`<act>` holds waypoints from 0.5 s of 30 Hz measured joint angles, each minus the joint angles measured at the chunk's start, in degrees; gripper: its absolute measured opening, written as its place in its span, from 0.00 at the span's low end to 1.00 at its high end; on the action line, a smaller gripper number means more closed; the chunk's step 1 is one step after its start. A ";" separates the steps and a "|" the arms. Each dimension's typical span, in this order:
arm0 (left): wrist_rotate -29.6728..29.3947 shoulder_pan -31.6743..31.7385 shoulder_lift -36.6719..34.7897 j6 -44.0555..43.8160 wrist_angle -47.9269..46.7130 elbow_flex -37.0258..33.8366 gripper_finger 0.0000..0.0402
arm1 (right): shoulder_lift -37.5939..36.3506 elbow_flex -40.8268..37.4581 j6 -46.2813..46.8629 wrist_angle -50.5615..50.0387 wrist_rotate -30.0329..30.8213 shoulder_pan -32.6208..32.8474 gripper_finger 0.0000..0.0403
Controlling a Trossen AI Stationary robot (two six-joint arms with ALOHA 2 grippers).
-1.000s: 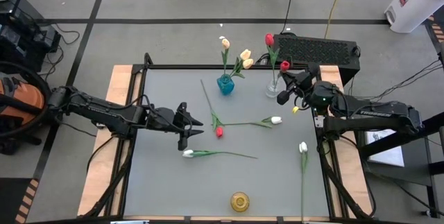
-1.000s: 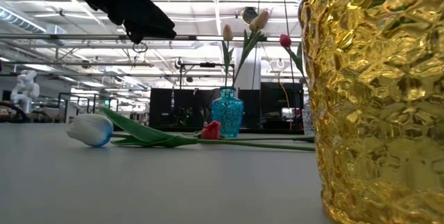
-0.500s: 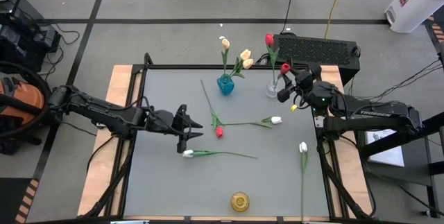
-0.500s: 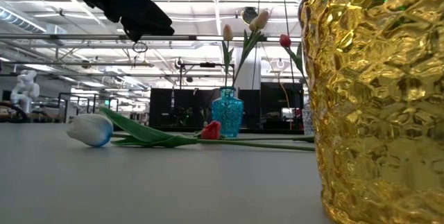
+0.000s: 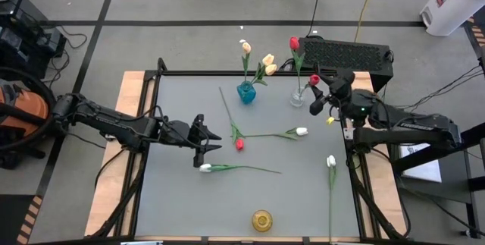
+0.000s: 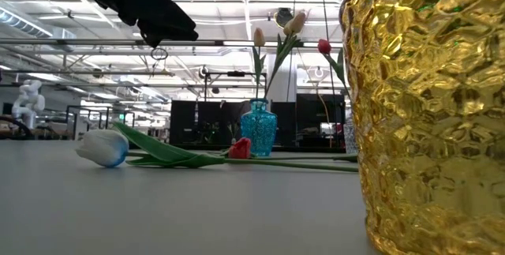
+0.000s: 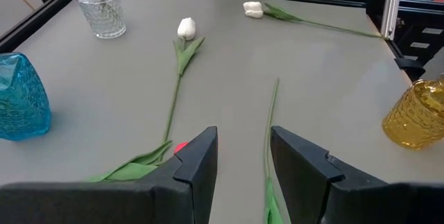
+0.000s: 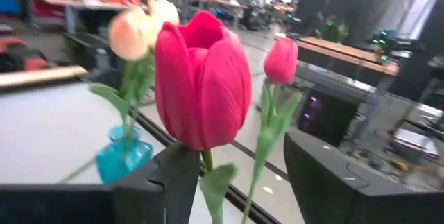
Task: Sort flowers into vase by color
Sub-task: Put the right red flower into the transparent vase
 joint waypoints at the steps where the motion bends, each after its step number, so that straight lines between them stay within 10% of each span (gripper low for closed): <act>1: -0.08 0.00 0.00 0.00 0.00 0.00 0.35 | -0.84 0.00 0.00 -0.18 -0.91 0.00 0.49; 15: -0.18 0.02 0.00 0.02 1.07 0.00 0.35 | -9.37 0.04 5.13 -11.03 -3.40 0.00 0.49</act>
